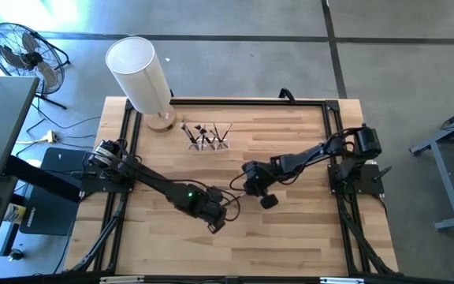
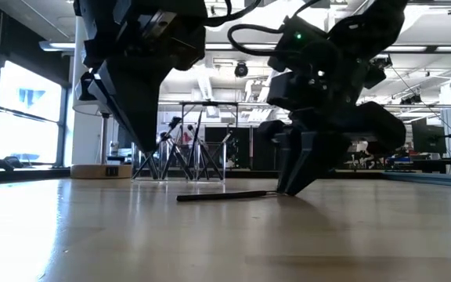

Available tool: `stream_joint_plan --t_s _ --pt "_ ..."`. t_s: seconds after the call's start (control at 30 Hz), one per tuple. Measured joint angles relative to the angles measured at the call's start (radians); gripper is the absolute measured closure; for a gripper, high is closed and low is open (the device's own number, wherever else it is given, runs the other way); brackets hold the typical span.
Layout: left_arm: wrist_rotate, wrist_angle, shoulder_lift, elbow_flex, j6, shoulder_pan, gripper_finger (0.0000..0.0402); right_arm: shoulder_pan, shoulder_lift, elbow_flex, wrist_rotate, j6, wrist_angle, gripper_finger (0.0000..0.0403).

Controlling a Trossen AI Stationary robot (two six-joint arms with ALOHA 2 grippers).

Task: Pick & Place Makeup Supplies
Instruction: Put the black makeup brush into the transparent organizer

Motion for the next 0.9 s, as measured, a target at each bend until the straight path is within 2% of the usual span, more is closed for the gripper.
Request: stream_joint_plan --t_s 0.1,0.33,0.5,0.67,0.9 --pt "-0.006 0.002 0.0 0.0 -0.001 0.001 0.0401 0.004 0.0 0.001 0.018 -0.016 -0.036 0.0394" --pt "0.022 0.054 0.0 0.0 0.062 0.042 0.0401 0.022 -0.057 -0.004 0.079 0.038 -0.092 0.0401" --pt "-0.03 0.162 0.0 0.0 0.125 0.081 0.0396 0.02 -0.14 -0.01 0.115 0.065 -0.221 0.0402" --pt "-0.031 0.279 0.0 0.0 0.235 0.11 0.0353 0.019 -0.198 -0.011 0.121 0.085 -0.324 0.0402" --pt "-0.031 0.392 0.024 -0.002 0.404 0.133 0.0274 0.031 -0.283 -0.008 0.115 0.144 -0.346 0.0403"
